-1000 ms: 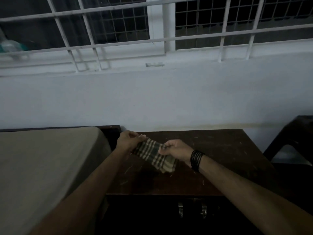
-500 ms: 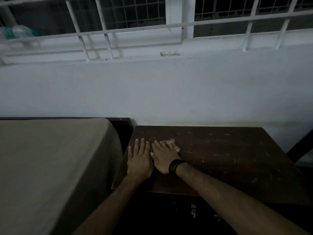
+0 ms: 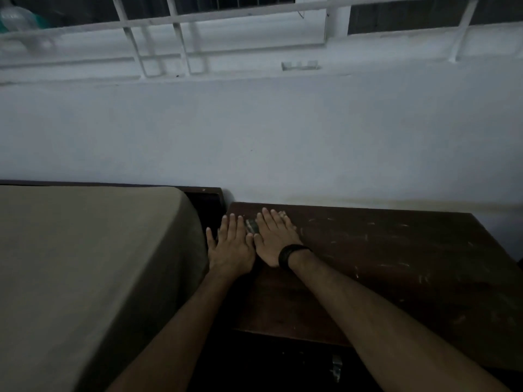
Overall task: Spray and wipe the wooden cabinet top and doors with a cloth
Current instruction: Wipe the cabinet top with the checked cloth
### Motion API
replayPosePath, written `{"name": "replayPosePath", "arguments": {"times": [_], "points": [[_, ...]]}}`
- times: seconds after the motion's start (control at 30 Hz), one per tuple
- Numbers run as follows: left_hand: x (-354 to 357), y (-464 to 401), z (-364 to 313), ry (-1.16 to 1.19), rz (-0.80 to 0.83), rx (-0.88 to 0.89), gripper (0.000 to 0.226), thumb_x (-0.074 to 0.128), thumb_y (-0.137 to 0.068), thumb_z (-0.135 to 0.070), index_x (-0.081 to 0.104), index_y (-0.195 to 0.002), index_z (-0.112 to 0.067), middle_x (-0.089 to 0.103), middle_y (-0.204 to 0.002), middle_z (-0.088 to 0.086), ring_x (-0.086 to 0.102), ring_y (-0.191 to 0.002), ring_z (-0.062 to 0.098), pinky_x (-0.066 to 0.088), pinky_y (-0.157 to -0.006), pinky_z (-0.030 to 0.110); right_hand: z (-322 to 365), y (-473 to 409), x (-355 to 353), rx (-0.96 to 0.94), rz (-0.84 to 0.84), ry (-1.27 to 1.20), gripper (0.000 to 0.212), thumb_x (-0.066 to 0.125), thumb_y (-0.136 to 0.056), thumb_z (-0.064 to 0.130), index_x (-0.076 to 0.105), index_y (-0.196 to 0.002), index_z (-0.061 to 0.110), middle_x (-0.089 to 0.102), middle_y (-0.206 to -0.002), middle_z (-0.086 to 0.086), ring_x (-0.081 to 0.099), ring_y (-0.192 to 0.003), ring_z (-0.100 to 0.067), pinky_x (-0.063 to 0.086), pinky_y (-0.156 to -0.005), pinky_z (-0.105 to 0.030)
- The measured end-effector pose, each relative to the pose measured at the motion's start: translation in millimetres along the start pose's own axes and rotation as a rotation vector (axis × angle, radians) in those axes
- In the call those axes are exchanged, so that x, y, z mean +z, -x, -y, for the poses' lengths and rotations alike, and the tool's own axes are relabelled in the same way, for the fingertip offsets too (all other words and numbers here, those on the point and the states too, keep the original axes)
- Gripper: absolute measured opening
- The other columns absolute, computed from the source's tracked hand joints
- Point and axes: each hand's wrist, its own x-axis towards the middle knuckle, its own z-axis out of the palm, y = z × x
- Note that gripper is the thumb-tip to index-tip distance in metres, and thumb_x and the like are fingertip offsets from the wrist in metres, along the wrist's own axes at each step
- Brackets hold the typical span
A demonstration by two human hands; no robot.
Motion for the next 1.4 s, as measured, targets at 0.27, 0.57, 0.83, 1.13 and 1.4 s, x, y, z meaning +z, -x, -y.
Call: {"name": "replayPosePath", "arguments": {"times": [0.27, 0.57, 0.83, 1.13, 1.4], "points": [[1.0, 14.7, -7.5, -0.016, -0.036, 0.054, 0.060, 0.014, -0.107, -0.036, 0.001, -0.158, -0.008, -0.003, -0.167, 0.009, -0.007, -0.154, 0.021, -0.004, -0.125, 0.041, -7.8, 13.0, 4.6, -0.068, -0.013, 0.011, 0.059, 0.013, -0.106, 0.041, -0.002, -0.159, 0.019, -0.015, -0.165, -0.001, -0.013, -0.152, -0.021, -0.007, -0.123, -0.042], [-3.5, -31.4, 2.5, 0.010, 0.011, 0.077, 0.060, 0.015, -0.107, -0.036, 0.003, -0.159, -0.010, -0.003, -0.167, 0.009, -0.007, -0.154, 0.022, -0.005, -0.124, 0.041, -12.0, -27.6, -4.7, -0.060, -0.012, 0.020, 0.060, 0.015, -0.105, 0.040, 0.003, -0.159, 0.018, -0.007, -0.167, -0.001, -0.009, -0.153, -0.021, -0.006, -0.123, -0.042], [-2.0, -73.2, 8.0, 0.025, -0.017, 0.087, 0.058, 0.017, -0.107, -0.035, 0.007, -0.158, -0.009, 0.002, -0.167, 0.008, -0.003, -0.154, 0.022, -0.003, -0.124, 0.041, -16.4, -63.0, -4.9, -0.033, -0.064, -0.005, 0.060, 0.018, -0.104, 0.040, 0.009, -0.159, 0.015, 0.000, -0.167, -0.004, -0.004, -0.153, -0.023, -0.004, -0.123, -0.043], [0.3, -25.1, -2.1, -0.001, 0.013, 0.109, 0.059, 0.015, -0.107, -0.036, 0.003, -0.159, -0.010, -0.002, -0.167, 0.009, -0.006, -0.154, 0.023, -0.004, -0.124, 0.043, -13.2, -10.5, 1.4, -0.014, -0.061, -0.009, 0.060, 0.014, -0.105, 0.040, 0.002, -0.159, 0.016, -0.006, -0.167, -0.004, -0.009, -0.153, -0.023, -0.006, -0.123, -0.043], [0.0, -41.0, -0.4, 0.007, 0.030, 0.122, 0.058, 0.016, -0.107, -0.035, 0.002, -0.159, -0.013, -0.005, -0.167, 0.007, -0.009, -0.153, 0.020, -0.008, -0.122, 0.039, -14.8, -22.3, 0.0, 0.004, -0.056, -0.047, 0.060, 0.016, -0.104, 0.040, 0.004, -0.159, 0.017, -0.004, -0.167, -0.003, -0.008, -0.153, -0.022, -0.006, -0.123, -0.044]]}}
